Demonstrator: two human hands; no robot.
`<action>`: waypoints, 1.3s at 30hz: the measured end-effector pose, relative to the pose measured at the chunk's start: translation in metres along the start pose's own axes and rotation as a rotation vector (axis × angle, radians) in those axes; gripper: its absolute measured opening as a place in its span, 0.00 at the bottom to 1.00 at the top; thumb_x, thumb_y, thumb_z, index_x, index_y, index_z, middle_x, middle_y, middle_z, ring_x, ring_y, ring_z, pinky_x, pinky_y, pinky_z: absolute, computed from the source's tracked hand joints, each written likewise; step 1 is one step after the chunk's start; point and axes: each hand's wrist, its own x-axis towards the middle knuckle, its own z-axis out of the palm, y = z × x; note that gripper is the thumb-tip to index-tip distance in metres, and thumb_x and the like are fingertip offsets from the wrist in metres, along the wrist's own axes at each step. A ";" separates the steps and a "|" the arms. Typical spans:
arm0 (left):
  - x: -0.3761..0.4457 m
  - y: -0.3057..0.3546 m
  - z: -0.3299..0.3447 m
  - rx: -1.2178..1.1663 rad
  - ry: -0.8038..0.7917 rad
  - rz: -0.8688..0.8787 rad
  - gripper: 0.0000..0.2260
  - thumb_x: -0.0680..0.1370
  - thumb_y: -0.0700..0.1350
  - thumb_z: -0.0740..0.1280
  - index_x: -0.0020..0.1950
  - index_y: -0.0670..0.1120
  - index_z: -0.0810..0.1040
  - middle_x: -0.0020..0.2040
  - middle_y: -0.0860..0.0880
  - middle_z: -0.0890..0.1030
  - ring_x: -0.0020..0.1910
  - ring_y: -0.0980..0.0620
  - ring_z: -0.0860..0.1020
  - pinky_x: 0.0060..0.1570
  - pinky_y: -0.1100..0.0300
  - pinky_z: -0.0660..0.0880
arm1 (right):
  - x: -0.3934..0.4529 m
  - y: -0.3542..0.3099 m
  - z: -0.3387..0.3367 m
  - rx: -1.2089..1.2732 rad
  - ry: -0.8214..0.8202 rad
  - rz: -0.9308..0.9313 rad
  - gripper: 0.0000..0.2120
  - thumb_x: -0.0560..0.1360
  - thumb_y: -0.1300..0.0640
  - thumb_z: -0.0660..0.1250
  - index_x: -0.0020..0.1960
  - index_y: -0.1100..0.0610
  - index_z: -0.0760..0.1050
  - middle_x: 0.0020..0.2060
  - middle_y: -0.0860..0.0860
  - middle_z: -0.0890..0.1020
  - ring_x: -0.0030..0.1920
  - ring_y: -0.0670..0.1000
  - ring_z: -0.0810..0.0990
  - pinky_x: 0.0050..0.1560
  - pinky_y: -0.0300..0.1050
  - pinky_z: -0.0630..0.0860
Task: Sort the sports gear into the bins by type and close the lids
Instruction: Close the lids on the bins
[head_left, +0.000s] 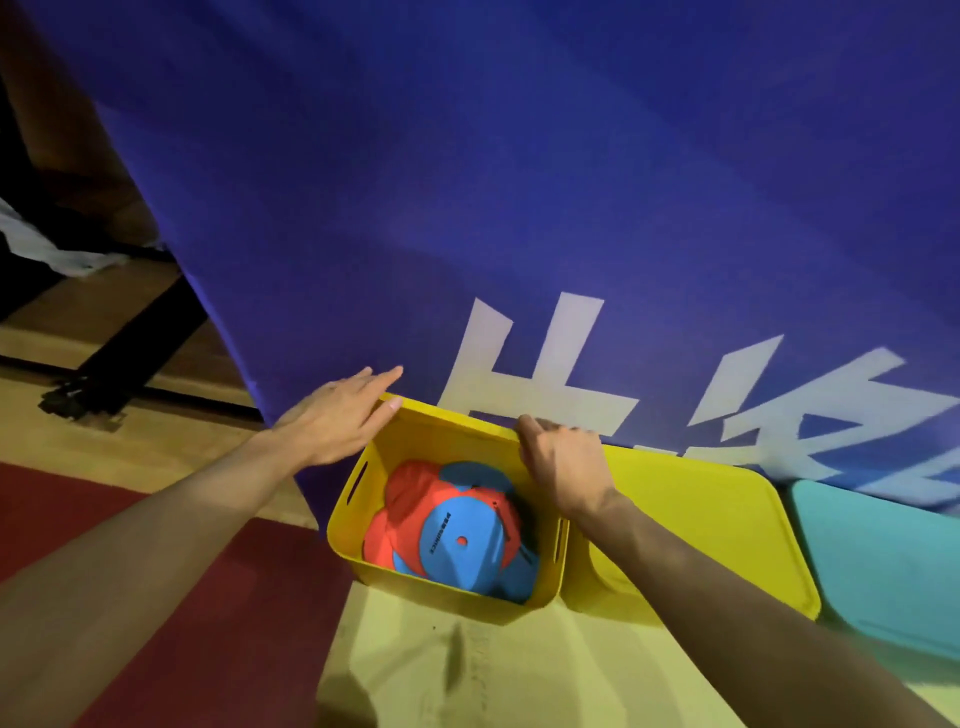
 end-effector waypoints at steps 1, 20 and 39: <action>-0.004 0.003 0.000 0.033 0.004 0.032 0.40 0.76 0.72 0.35 0.83 0.53 0.53 0.81 0.49 0.64 0.81 0.48 0.58 0.77 0.46 0.60 | -0.006 -0.001 -0.002 0.012 0.030 -0.018 0.11 0.73 0.56 0.75 0.50 0.54 0.75 0.36 0.52 0.83 0.27 0.59 0.80 0.25 0.44 0.64; -0.121 0.031 0.093 0.236 -0.425 0.126 0.32 0.81 0.67 0.46 0.82 0.59 0.41 0.83 0.49 0.39 0.82 0.47 0.40 0.80 0.46 0.47 | -0.145 -0.025 0.048 0.105 -0.077 -0.295 0.19 0.80 0.46 0.68 0.69 0.52 0.74 0.63 0.52 0.82 0.61 0.52 0.83 0.35 0.47 0.82; -0.090 0.002 0.109 0.346 -0.372 0.066 0.39 0.84 0.51 0.63 0.82 0.57 0.36 0.82 0.39 0.35 0.80 0.38 0.35 0.79 0.47 0.54 | -0.150 -0.041 0.075 0.203 -0.438 -0.156 0.35 0.84 0.43 0.57 0.82 0.43 0.39 0.82 0.54 0.49 0.80 0.66 0.47 0.77 0.69 0.52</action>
